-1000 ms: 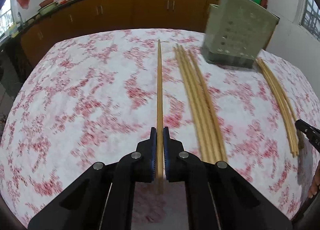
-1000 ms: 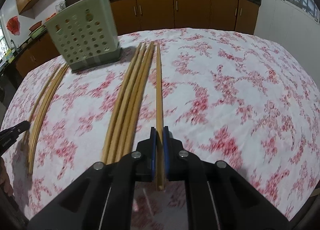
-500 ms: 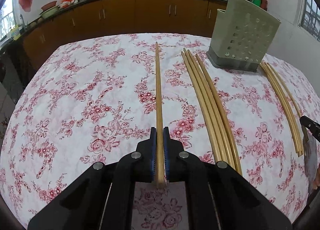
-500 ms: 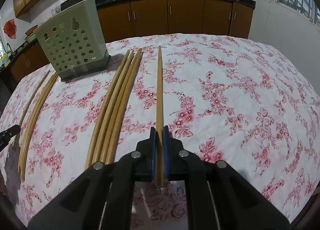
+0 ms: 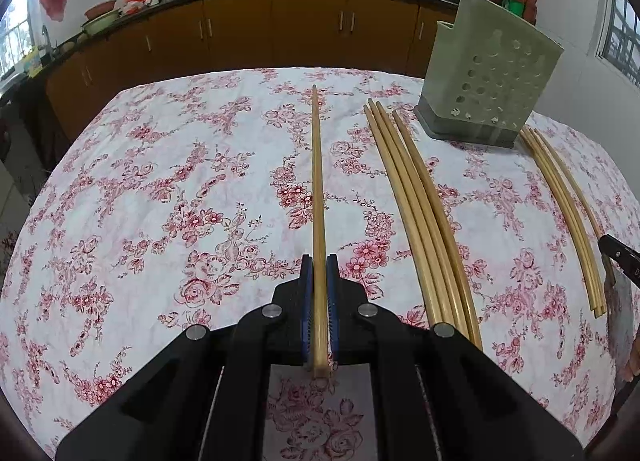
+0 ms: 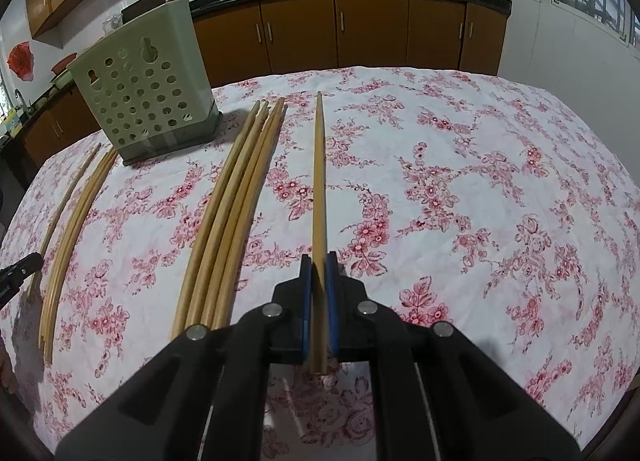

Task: Organize utensils
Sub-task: 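Lift the left gripper's chopstick over the green caddy while the right gripper carries its chopstick there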

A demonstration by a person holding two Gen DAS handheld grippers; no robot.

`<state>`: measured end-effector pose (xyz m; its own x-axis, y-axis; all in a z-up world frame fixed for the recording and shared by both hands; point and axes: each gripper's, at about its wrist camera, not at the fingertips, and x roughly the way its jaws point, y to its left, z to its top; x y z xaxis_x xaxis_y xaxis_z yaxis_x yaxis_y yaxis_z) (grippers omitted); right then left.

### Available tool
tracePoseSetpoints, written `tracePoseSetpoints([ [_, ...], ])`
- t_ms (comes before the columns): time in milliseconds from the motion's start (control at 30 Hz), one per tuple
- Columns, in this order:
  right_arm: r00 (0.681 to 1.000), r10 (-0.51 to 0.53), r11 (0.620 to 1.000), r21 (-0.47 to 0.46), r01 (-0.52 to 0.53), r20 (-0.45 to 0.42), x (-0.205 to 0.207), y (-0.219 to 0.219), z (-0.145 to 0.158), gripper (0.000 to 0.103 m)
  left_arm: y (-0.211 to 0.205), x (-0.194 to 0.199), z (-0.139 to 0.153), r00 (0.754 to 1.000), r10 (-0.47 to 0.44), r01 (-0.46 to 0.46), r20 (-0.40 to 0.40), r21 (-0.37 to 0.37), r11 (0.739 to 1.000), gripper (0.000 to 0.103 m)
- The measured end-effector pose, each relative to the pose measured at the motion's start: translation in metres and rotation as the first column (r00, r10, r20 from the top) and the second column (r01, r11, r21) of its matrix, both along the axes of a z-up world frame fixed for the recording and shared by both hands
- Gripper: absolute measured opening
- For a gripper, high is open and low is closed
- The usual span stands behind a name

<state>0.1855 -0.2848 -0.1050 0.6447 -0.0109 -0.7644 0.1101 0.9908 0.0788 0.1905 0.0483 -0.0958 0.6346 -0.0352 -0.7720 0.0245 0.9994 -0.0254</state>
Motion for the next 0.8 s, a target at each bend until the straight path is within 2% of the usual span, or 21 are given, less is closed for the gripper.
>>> tracePoseSetpoints([
  [133, 1.000, -0.006, 1.000, 0.013, 0.005, 0.026, -0.004, -0.003, 0.010, 0.009, 0.002, -0.002, 0.004, 1.000, 0.005, -0.005, -0.004, 0.000, 1.000, 0.008],
  [400, 0.989, 0.004, 1.000, -0.018, -0.001, 0.149, -0.021, -0.002, 0.050, 0.009, 0.014, -0.013, 0.040, 0.994, 0.030, -0.027, 0.105, -0.029, 0.999, 0.008],
  [700, 0.947, -0.009, 1.000, -0.012, 0.014, 0.322, -0.036, -0.004, 0.104, 0.009, 0.026, -0.023, 0.101, 0.957, 0.069, -0.048, 0.281, -0.081, 0.996, 0.007],
  [800, 0.927, -0.020, 1.000, -0.006, 0.024, 0.375, -0.037, -0.006, 0.121, 0.009, 0.027, -0.023, 0.115, 0.947, 0.077, -0.050, 0.313, -0.093, 0.994, 0.007],
])
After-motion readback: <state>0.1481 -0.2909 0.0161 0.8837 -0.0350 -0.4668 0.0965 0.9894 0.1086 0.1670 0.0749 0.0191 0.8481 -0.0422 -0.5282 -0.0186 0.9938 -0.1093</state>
